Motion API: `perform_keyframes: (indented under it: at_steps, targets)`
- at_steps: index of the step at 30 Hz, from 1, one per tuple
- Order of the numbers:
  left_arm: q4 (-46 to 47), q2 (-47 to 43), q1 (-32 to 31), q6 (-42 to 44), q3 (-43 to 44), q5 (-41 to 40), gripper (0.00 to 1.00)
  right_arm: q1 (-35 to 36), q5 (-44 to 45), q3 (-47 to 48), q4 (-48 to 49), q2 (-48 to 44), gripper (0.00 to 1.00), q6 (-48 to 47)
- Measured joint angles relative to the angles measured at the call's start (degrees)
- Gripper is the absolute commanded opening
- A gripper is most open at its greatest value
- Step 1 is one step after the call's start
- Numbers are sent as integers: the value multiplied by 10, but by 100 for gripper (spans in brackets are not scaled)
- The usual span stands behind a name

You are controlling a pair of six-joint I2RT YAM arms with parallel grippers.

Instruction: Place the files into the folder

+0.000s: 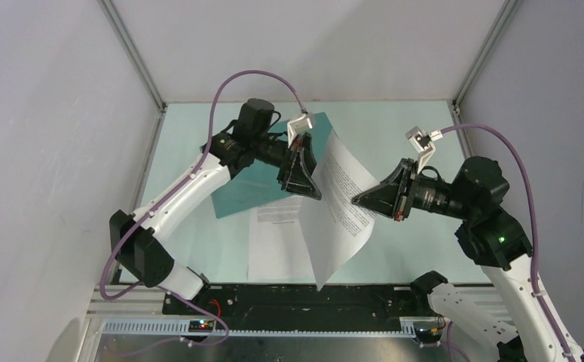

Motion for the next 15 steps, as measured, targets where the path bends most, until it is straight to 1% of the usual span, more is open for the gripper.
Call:
perform_keyframes:
  at_steps: [1, 2, 3, 4, 5, 6, 7, 8, 9, 10, 11, 12, 13, 14, 15]
  targets:
    - [0, 0, -1, 2, -3, 0, 52, -1, 8, 3, -10, 3, 4, -7]
    - [0, 0, -2, 2, -5, 0, 42, -3, 19, 6, -24, 5, 4, -14]
    - [0, 0, -2, 3, -8, 0, 36, -5, 31, 8, -35, 6, 5, -20]
    - [0, 0, -2, 0, -11, -1, 24, -9, 43, 9, -46, 7, 7, -24]
    - [1, 0, -2, 2, -15, -3, 19, -13, 60, 10, -60, 9, 10, -31]
    - [0, 0, -2, -1, -18, -7, 8, -17, 78, 10, -74, 11, 21, -36]
    - [1, 0, -2, -5, -21, -10, 2, -21, 97, 10, -86, 13, 30, -40]
    - [1, 0, -2, -9, -25, -15, 1, -24, 115, 10, -96, 17, 47, -43]
    - [1, 0, -2, -13, -29, -22, 0, -27, 133, 9, -103, 20, 54, -45]
    - [2, 0, -2, -17, -33, -32, 0, -30, 148, 6, -106, 23, 66, -42]
    - [1, 0, -2, -24, -36, -42, 0, -34, 165, 1, -107, 25, 71, -43]
    - [1, 0, -2, -30, -39, -53, 0, -42, 180, -5, -108, 28, 79, -42]
    - [1, 0, -2, -44, -40, -69, 0, -51, 196, -12, -107, 30, 82, -37]
    - [2, 0, -1, -56, -41, -83, 0, -60, 208, -19, -106, 32, 87, -30]
    - [5, 0, 1, -71, -41, -95, 0, -73, 221, -30, -101, 34, 88, -24]
